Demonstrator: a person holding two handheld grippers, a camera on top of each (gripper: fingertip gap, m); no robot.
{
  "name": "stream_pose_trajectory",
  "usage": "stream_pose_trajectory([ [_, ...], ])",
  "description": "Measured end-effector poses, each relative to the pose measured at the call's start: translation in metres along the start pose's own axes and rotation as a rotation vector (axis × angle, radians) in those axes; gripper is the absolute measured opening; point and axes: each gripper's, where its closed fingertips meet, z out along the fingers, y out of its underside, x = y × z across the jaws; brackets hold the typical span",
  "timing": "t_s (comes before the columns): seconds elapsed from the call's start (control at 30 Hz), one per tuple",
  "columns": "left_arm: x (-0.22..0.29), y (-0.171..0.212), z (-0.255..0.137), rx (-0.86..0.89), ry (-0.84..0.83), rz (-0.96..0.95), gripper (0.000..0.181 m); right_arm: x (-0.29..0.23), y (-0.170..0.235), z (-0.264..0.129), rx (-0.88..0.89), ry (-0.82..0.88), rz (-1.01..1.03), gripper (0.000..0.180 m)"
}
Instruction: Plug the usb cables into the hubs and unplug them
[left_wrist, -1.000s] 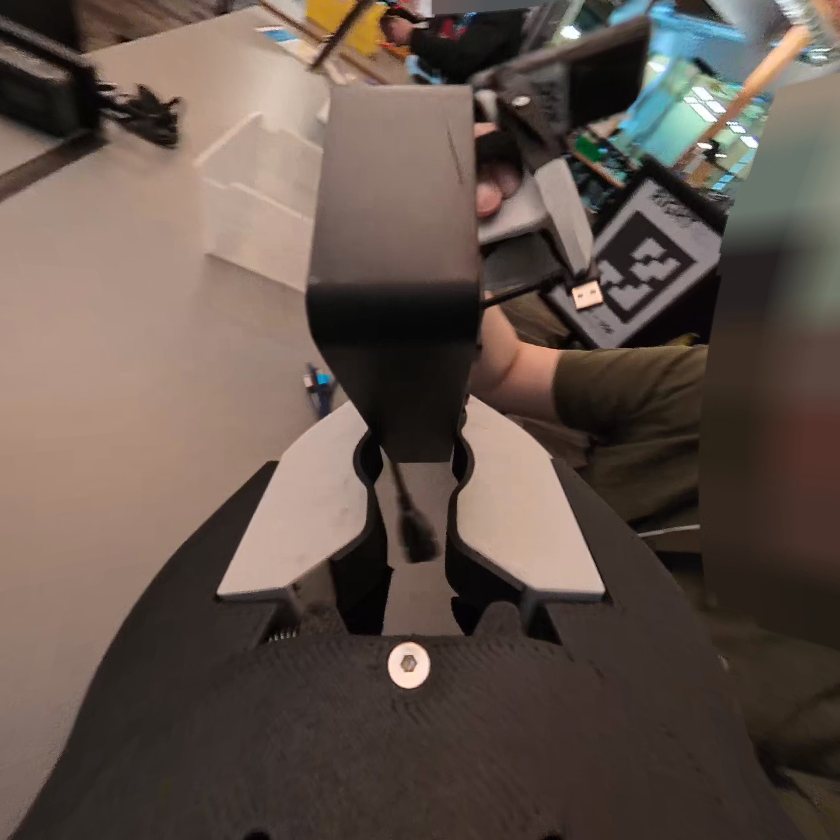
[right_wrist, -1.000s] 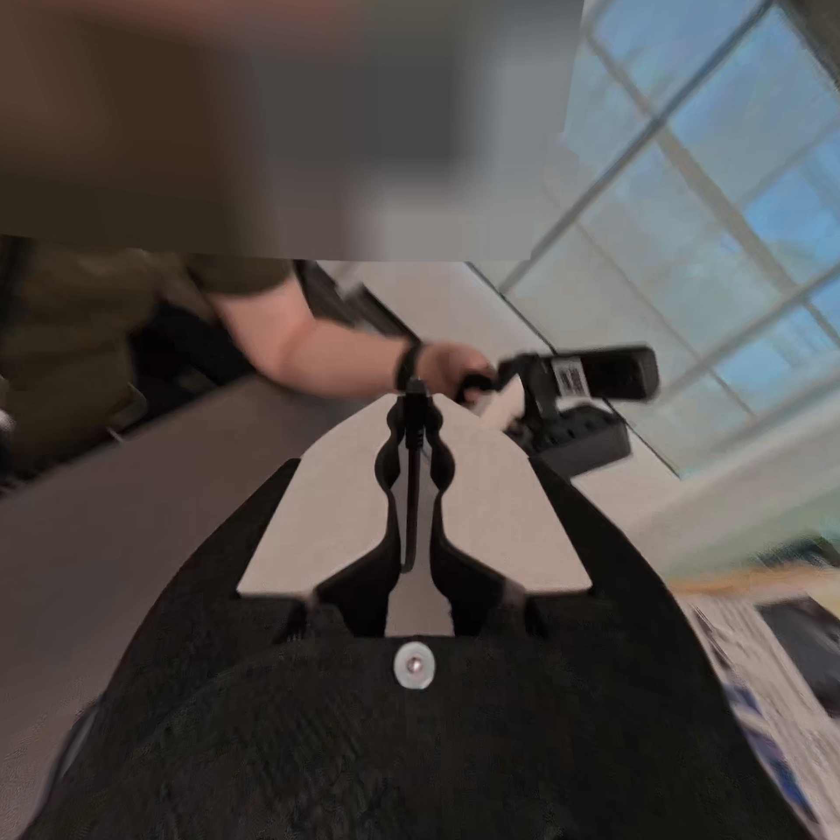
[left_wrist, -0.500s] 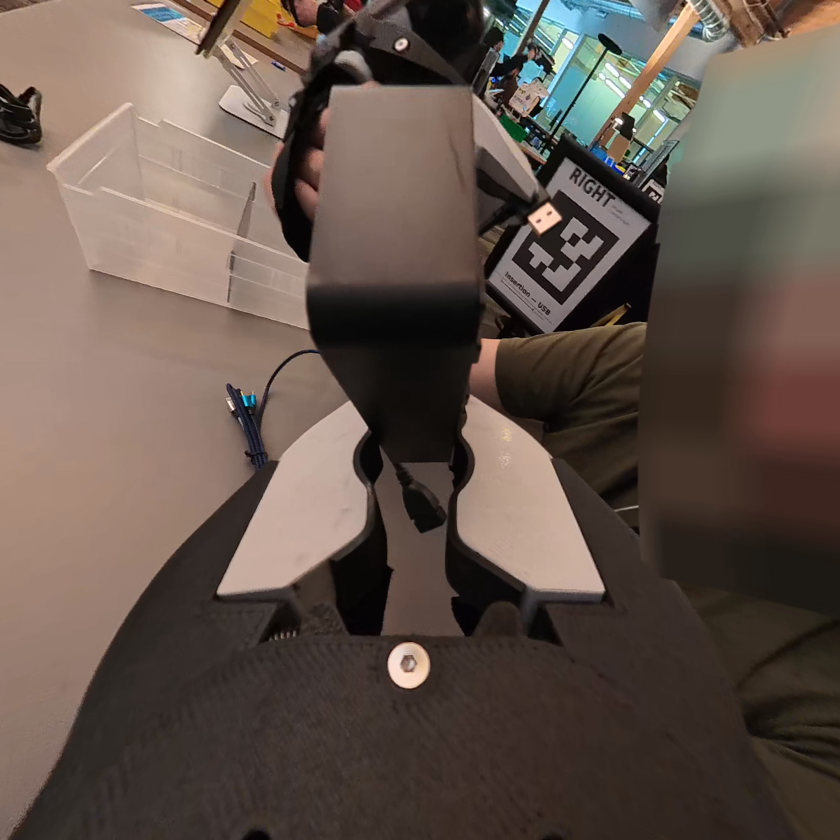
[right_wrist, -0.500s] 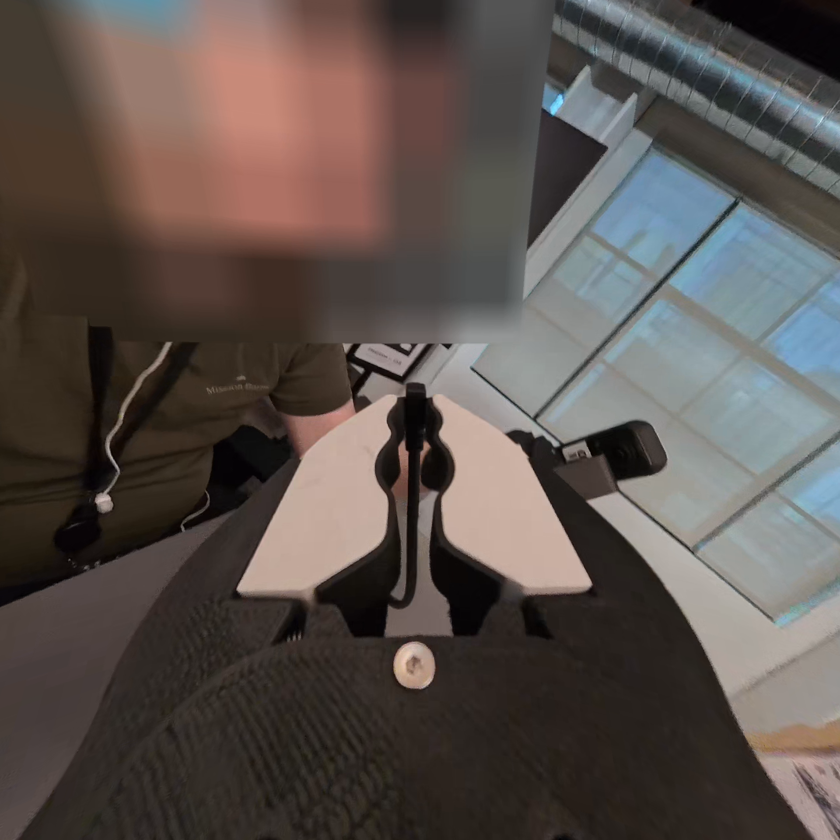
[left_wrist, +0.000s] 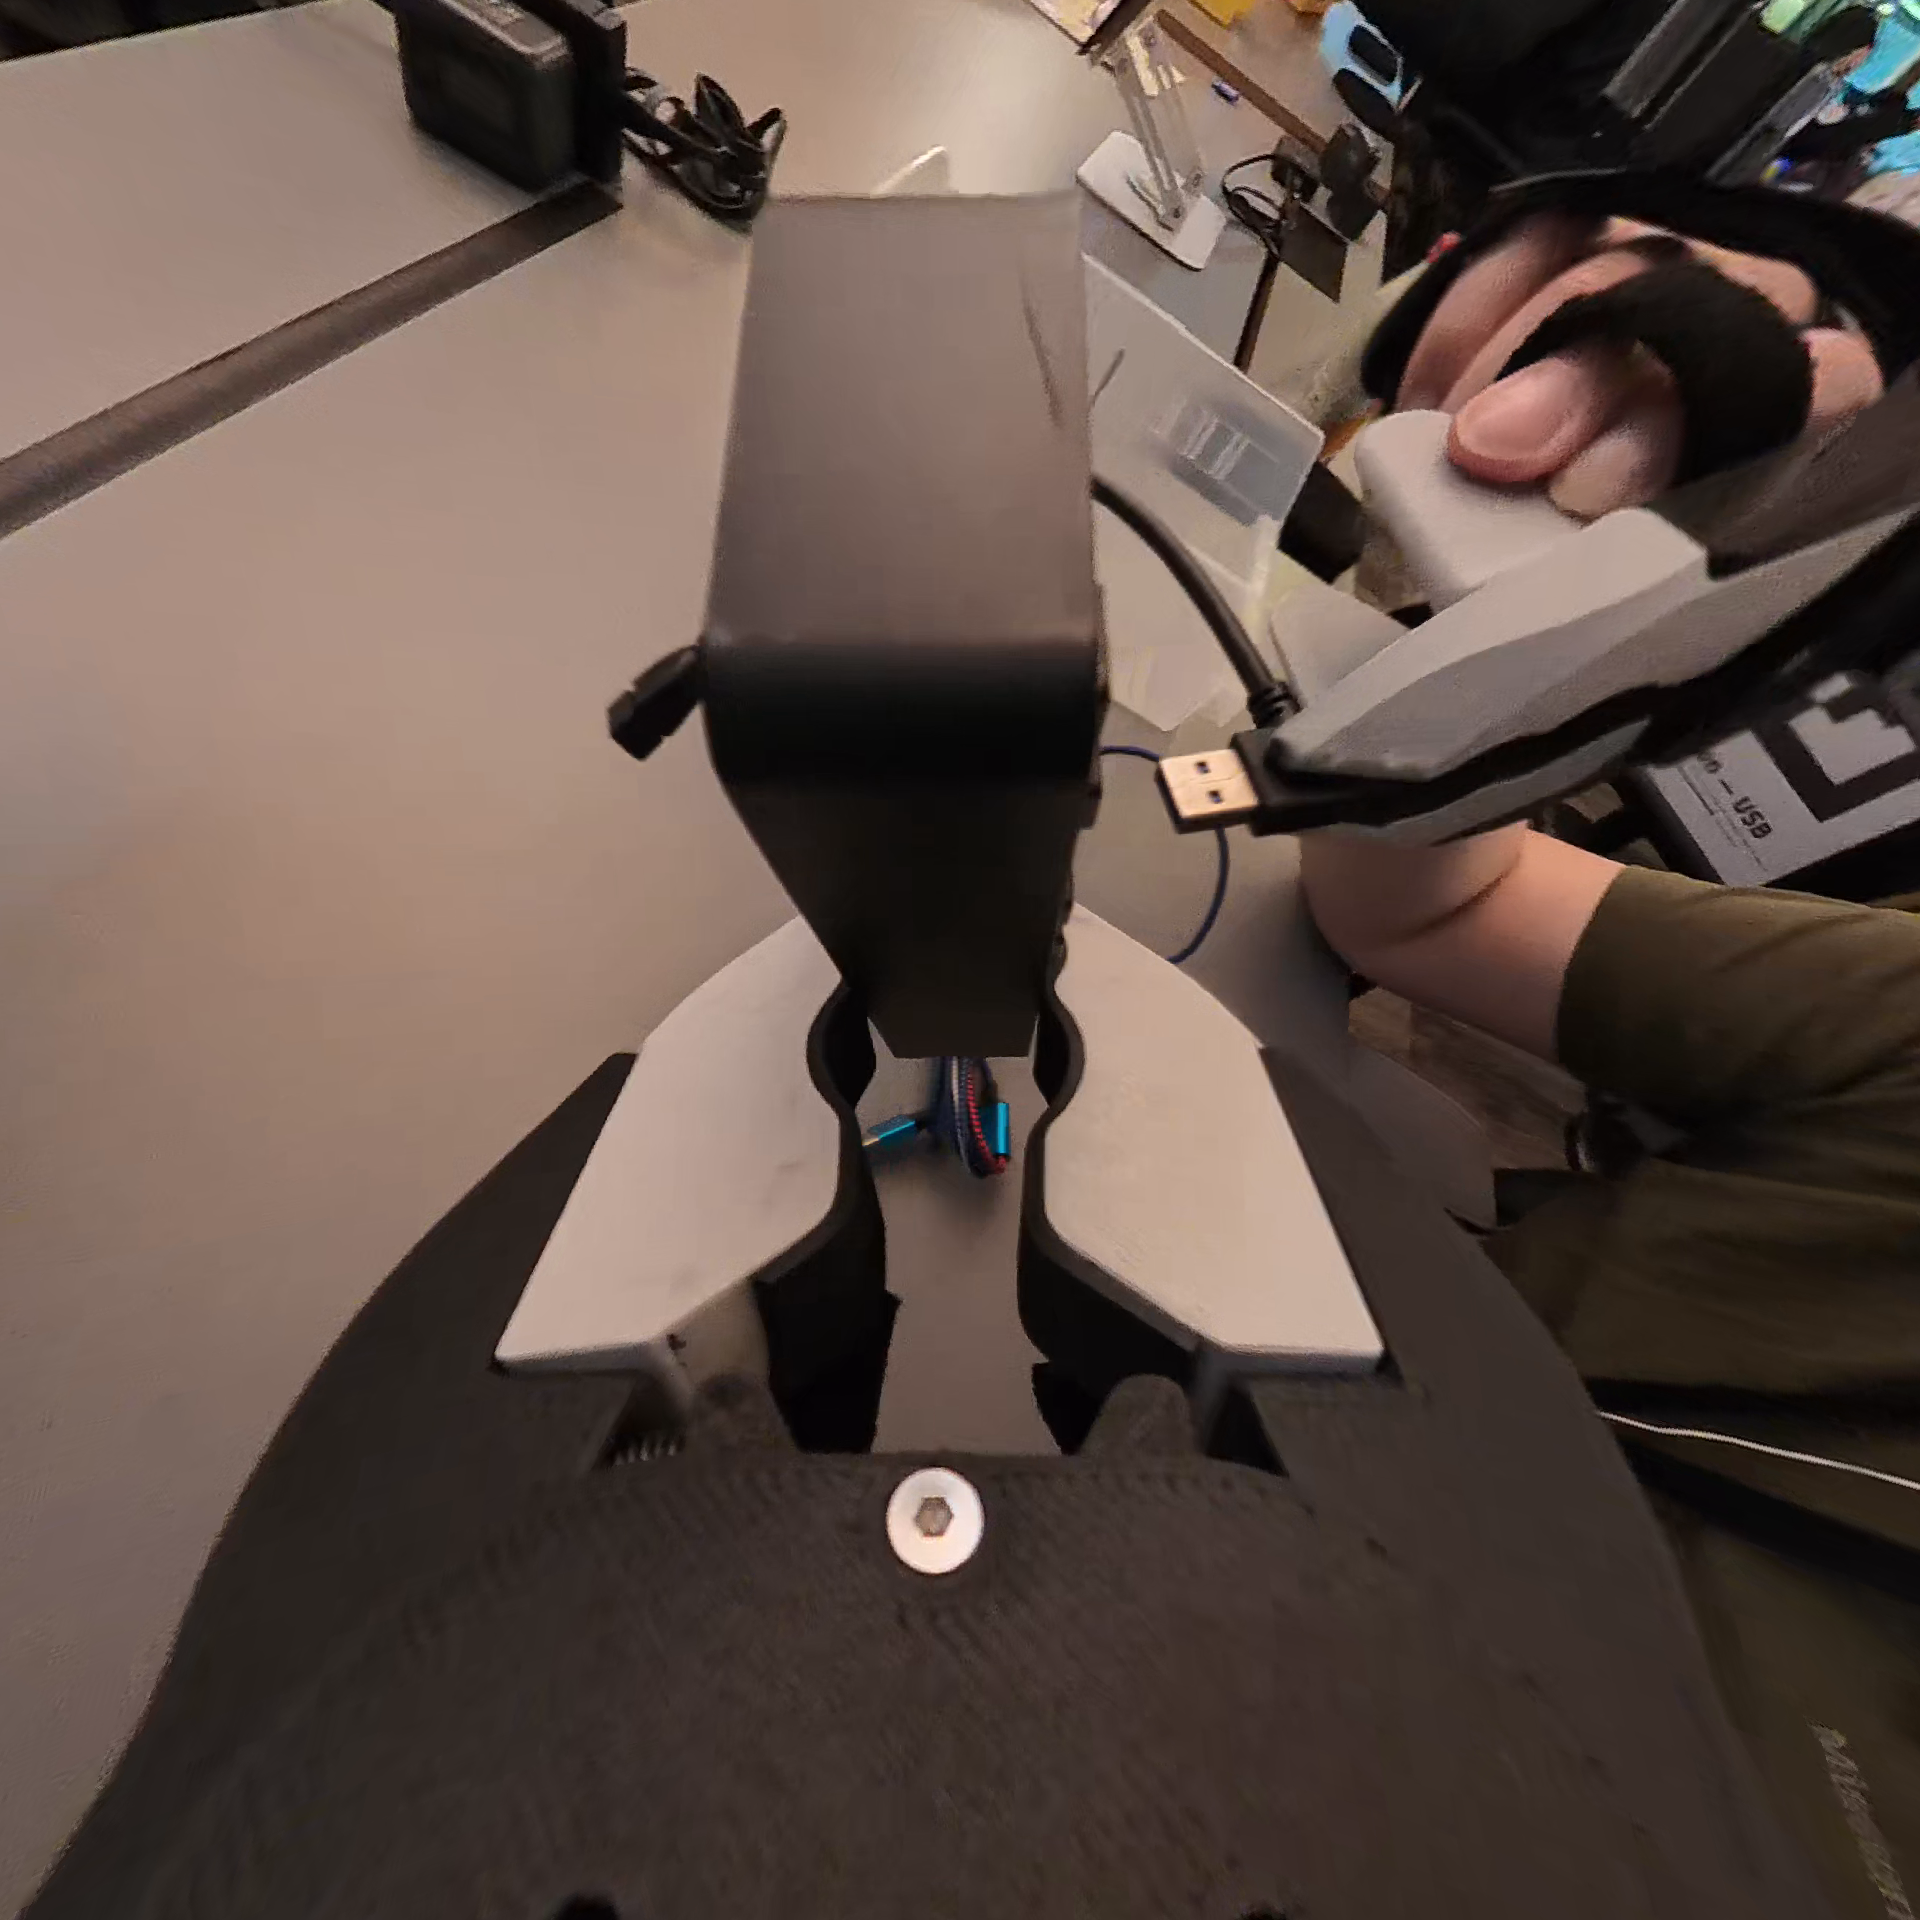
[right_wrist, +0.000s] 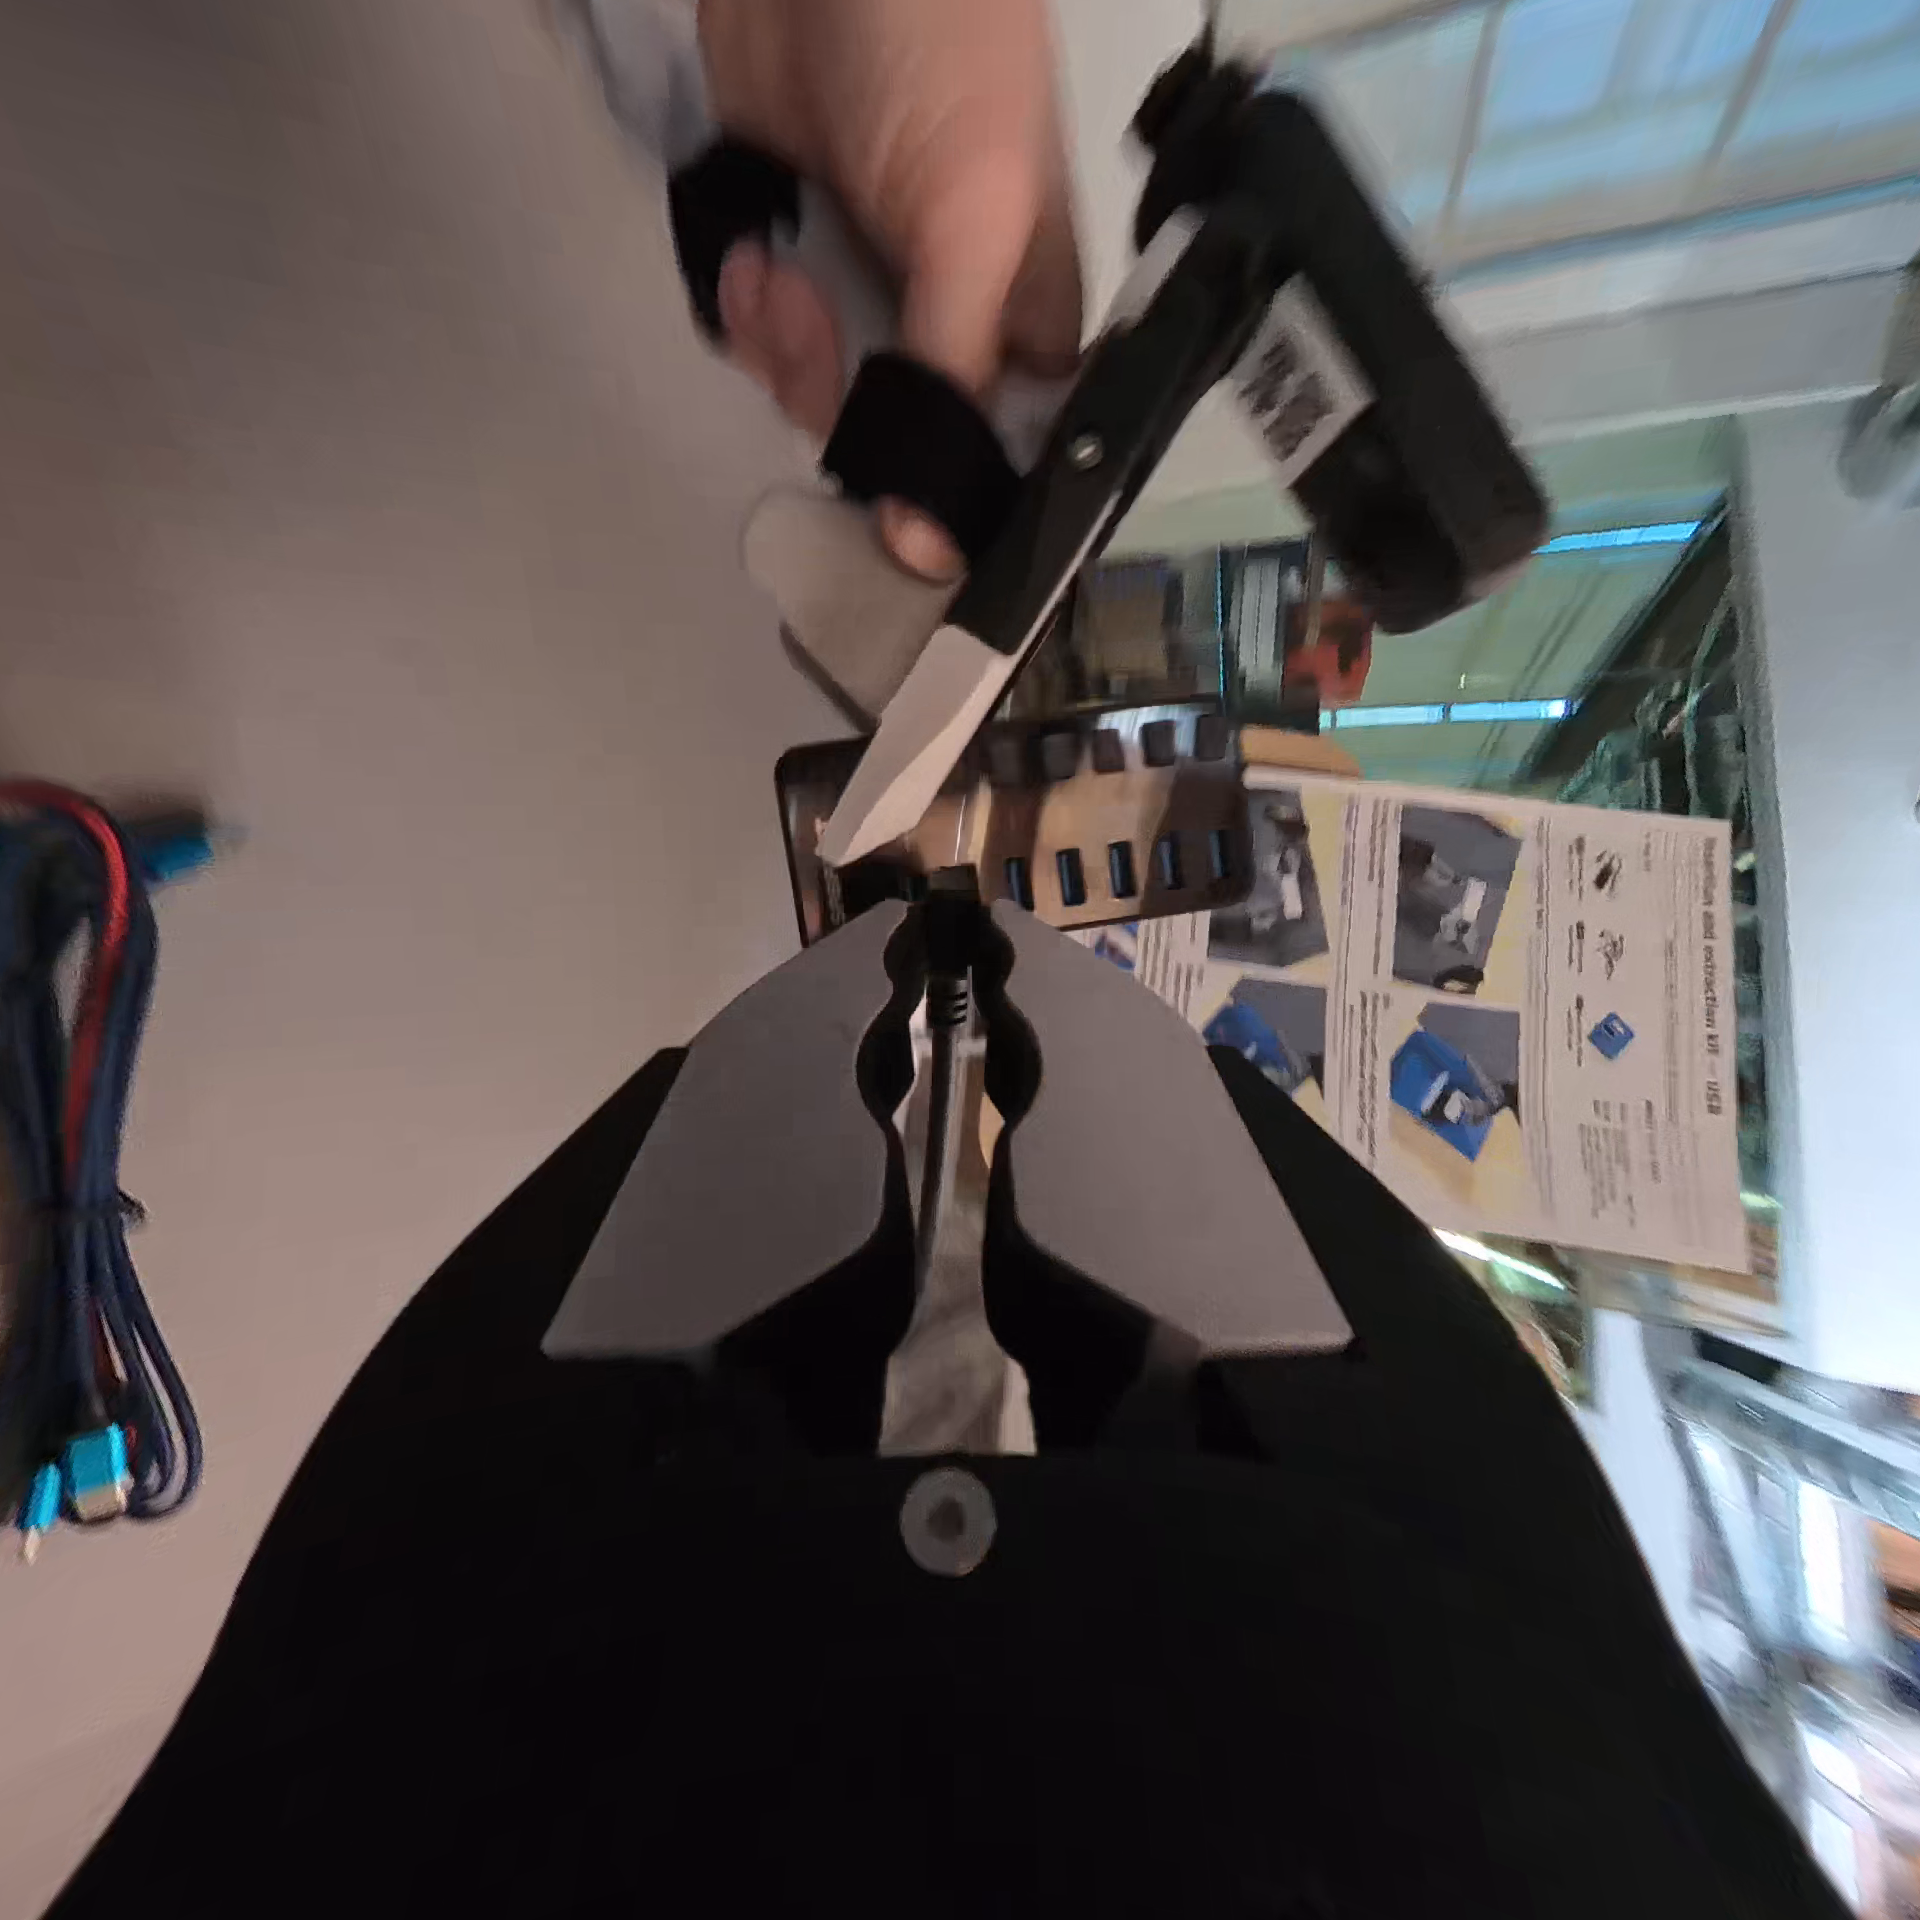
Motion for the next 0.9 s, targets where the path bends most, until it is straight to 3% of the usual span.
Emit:
stream_pose_trajectory([
  [0.3, -0.007, 0.004, 0.008, -0.022, -0.04, -0.002, 0.026, -0.013, 0.013, 0.021, -0.121, -0.03, -0.061, 0.009],
  [0.9, -0.005, 0.003, 0.009, -0.021, -0.054, 0.018, 0.026, -0.016, 0.02, 0.022, -0.17, -0.042, -0.09, 0.009],
])
